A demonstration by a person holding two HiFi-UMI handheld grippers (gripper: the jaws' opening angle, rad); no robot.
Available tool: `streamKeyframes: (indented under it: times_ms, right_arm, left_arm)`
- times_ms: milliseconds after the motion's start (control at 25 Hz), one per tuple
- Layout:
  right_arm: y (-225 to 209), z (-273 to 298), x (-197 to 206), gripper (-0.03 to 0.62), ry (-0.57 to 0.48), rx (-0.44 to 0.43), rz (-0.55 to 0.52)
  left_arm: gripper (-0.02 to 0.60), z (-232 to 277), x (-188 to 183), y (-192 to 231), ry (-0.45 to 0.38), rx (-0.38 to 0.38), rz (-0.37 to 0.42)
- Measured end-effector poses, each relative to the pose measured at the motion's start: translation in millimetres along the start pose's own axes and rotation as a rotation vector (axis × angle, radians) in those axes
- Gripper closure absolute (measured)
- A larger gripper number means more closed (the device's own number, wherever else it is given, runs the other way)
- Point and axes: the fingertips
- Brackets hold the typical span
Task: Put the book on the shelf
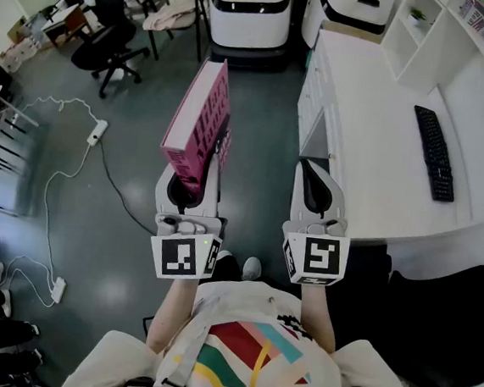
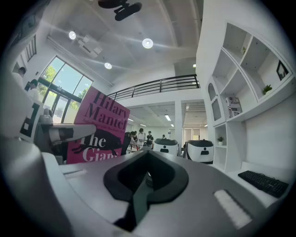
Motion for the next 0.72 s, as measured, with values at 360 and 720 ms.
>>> streamKeyframes:
  times_ms: [360,720]
  right_arm:
    - [-2.8,0.4,1.3,0.594,-0.01,-0.015,0.024]
    - [-11.4,11.0,11.7,0.594,0.019,-0.01,0.055]
  left_arm:
    - [0.445,2.2,0.2,-1.7,-0.008,0.001,0.004]
    - [0.445,12.0,9.9,5.4,0.009,-0.015,-0.018]
Point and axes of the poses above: the fingertips, and each gripper's own axes: z forward along the fingers, y to its left, x out of its underside, and after that the axes turned 9 degrees about z, right-handed
